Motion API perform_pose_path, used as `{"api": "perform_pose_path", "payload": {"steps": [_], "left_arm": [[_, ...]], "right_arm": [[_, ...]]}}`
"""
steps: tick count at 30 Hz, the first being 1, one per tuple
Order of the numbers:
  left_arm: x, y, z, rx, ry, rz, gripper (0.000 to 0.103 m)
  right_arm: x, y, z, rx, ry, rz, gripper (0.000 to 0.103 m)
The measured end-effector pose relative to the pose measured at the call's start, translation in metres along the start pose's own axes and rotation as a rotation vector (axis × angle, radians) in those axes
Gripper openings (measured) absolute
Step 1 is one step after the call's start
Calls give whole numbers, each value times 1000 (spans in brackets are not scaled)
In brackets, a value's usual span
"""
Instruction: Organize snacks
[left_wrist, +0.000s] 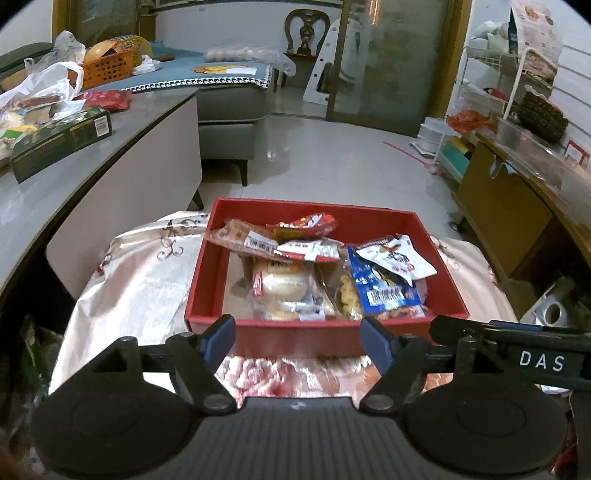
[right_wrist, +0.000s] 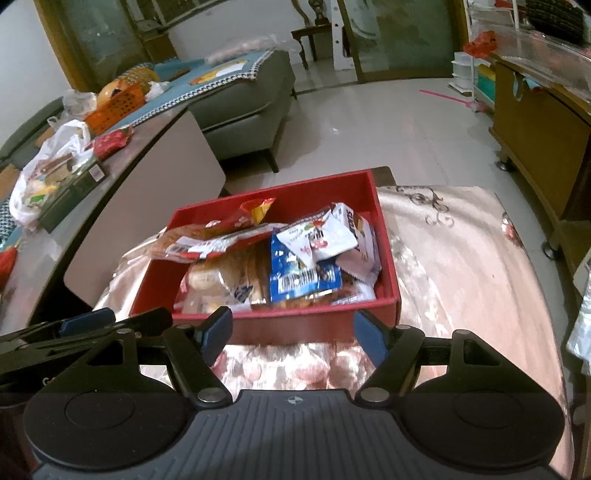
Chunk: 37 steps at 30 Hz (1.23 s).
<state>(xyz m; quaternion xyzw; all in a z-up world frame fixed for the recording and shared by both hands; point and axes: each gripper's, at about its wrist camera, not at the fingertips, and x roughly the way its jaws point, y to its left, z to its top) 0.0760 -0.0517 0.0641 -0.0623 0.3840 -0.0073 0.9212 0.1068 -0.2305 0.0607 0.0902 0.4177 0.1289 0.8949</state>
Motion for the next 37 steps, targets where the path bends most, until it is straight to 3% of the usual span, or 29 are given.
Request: {"api": "perform_pose_path", "payload": {"steps": [10,24,27,37], "left_arm": [[-24,-1,-22,-1,-10,0,76],[-50,-1,-44,4,-26,22,78],[-57,-2,-48,9,-55,39,80],[-75,-7,-56,39,-102,64,84]], "right_arm": [[-29,4,-27,-1,-13,8,79],[-51,11,-48,-14,-12,24,80],[-56,12,-52,-15,-16,33,89],[-71,11,-59,-16,-39,51,89]]}}
